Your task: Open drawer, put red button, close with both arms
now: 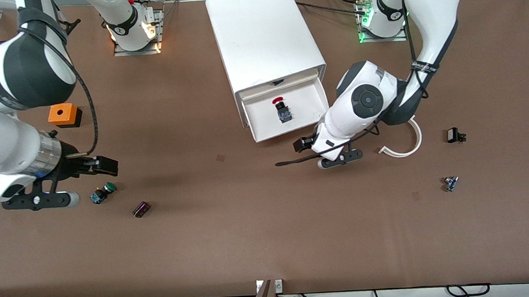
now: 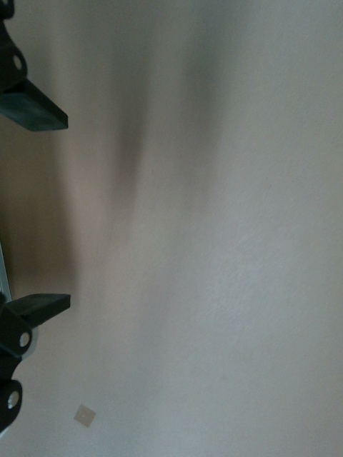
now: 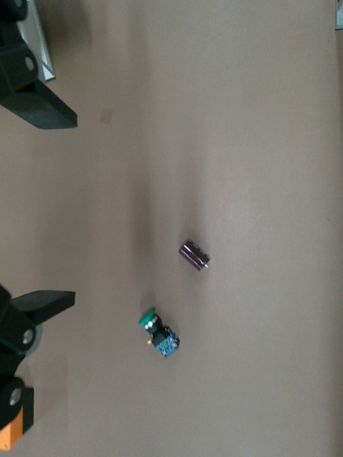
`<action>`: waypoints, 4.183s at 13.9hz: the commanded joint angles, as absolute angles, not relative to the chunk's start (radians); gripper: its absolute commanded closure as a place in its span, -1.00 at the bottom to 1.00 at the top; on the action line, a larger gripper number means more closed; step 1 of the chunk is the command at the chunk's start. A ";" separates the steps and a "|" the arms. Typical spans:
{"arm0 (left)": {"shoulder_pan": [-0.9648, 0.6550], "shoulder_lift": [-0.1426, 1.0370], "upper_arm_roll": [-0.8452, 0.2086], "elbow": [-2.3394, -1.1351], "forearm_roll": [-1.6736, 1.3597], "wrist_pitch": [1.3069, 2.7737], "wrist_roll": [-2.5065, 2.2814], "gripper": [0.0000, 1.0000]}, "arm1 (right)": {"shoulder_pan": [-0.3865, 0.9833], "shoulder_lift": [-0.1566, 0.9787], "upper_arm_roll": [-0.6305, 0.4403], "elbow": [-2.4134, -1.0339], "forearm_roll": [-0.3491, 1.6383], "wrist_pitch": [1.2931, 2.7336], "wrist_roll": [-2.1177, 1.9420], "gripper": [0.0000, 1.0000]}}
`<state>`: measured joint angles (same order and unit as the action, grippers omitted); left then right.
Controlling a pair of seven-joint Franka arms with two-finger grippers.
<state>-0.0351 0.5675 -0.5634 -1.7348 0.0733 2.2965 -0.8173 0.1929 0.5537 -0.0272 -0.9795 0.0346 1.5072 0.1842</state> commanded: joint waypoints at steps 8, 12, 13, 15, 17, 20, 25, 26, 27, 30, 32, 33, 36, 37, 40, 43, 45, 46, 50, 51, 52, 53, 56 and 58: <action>-0.179 0.532 -0.577 -1.833 0.083 2.160 -1.015 -1.00 | 0.026 0.275 -0.002 -1.322 0.025 1.577 0.028 -1.00; -0.172 0.531 -0.620 -1.830 0.083 2.065 -1.029 -1.00 | -0.026 0.199 -0.002 -1.410 0.020 1.592 -0.036 -1.00; -0.167 0.526 -0.632 -1.830 0.081 2.053 -1.031 -1.00 | -0.037 0.198 -0.006 -1.410 0.018 1.592 -0.069 -1.00; -0.170 0.525 -0.635 -1.829 0.074 2.020 -1.032 -1.00 | -0.041 0.198 -0.009 -1.413 0.017 1.582 -0.078 -1.00; -0.169 0.525 -0.637 -1.827 0.069 2.006 -1.031 -1.00 | -0.041 0.181 -0.012 -1.439 0.017 1.581 -0.063 -1.00; -0.173 0.526 -0.647 -1.810 0.067 1.967 -1.046 -1.00 | -0.041 0.123 -0.012 -1.526 0.012 1.604 -0.061 -1.00; -0.160 0.526 -0.641 -1.741 0.077 1.896 -1.040 -1.00 | -0.038 -0.001 -0.009 -1.725 -0.012 1.706 -0.017 -1.00; -0.146 0.526 -0.635 -1.694 0.081 1.852 -1.032 -1.00 | -0.035 -0.021 -0.009 -1.752 -0.021 1.721 -0.020 -1.00; -0.118 0.526 -0.635 -1.645 0.083 1.794 -1.028 -1.00 | -0.035 -0.034 -0.008 -1.769 -0.035 1.732 -0.024 -1.00; -0.028 0.525 -0.638 -1.572 0.084 1.723 -0.985 -1.00 | -0.037 -0.044 -0.008 -1.786 -0.038 1.737 -0.026 -1.00; 0.052 0.517 -0.644 -1.534 0.084 1.683 -0.886 -1.00 | -0.037 -0.048 -0.008 -1.770 -0.038 1.729 -0.034 -1.00; 0.095 0.509 -0.643 -1.520 0.086 1.657 -0.808 -1.00 | -0.037 -0.048 -0.008 -1.766 -0.038 1.717 -0.034 -1.00; 0.213 0.468 -0.635 -1.517 0.093 1.647 -0.570 -1.00 | -0.037 -0.041 -0.006 -1.743 -0.034 1.709 -0.031 -1.00; 0.253 0.459 -0.641 -1.503 0.130 1.646 -0.507 -1.00 | -0.037 -0.041 -0.006 -1.743 -0.031 1.706 -0.020 -1.00; 0.334 0.437 -0.646 -1.442 0.166 1.565 -0.282 -1.00 | -0.035 -0.044 -0.006 -1.746 -0.034 1.675 -0.026 -1.00; 0.373 0.394 -0.649 -1.375 0.166 1.439 -0.146 -1.00 | -0.035 -0.049 -0.006 -1.749 -0.038 1.664 -0.031 -1.00; 0.387 0.358 -0.632 -1.319 0.152 1.346 -0.057 -1.00 | -0.035 -0.049 -0.006 -1.749 -0.034 1.667 -0.026 -1.00; 0.387 0.316 -0.614 -1.330 0.152 1.336 -0.014 -1.00 | -0.037 -0.051 -0.008 -1.749 -0.028 1.674 -0.025 -1.00; 0.246 0.160 -0.319 -1.420 0.037 1.354 0.165 -1.00 | -0.035 -0.051 -0.006 -1.749 -0.029 1.678 -0.026 -1.00; 0.177 0.108 -0.219 -1.490 0.006 1.414 0.195 -1.00 | -0.037 -0.049 -0.008 -1.747 -0.031 1.680 -0.028 -1.00; 0.128 0.044 -0.145 -1.588 -0.006 1.496 0.190 -1.00 | -0.037 -0.049 -0.008 -1.747 -0.031 1.680 -0.028 -1.00; 0.083 -0.018 -0.096 -1.689 -0.008 1.603 0.186 -1.00 | -0.037 -0.051 -0.008 -1.747 -0.029 1.678 -0.029 -1.00; 0.031 -0.071 -0.081 -1.781 -0.005 1.693 0.089 -1.00 | -0.037 -0.051 -0.009 -1.746 -0.029 1.677 -0.029 -1.00; 0.012 -0.063 -0.072 -1.775 -0.005 1.710 0.049 -1.00 | -0.040 -0.046 -0.009 -1.746 -0.031 1.690 -0.029 -1.00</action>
<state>0.0427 -0.0321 -0.0988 -1.7352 0.0029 1.6724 0.0850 -0.0307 -0.0356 -0.0155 -1.7441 -0.0212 1.6819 -0.0378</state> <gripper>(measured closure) 0.000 0.000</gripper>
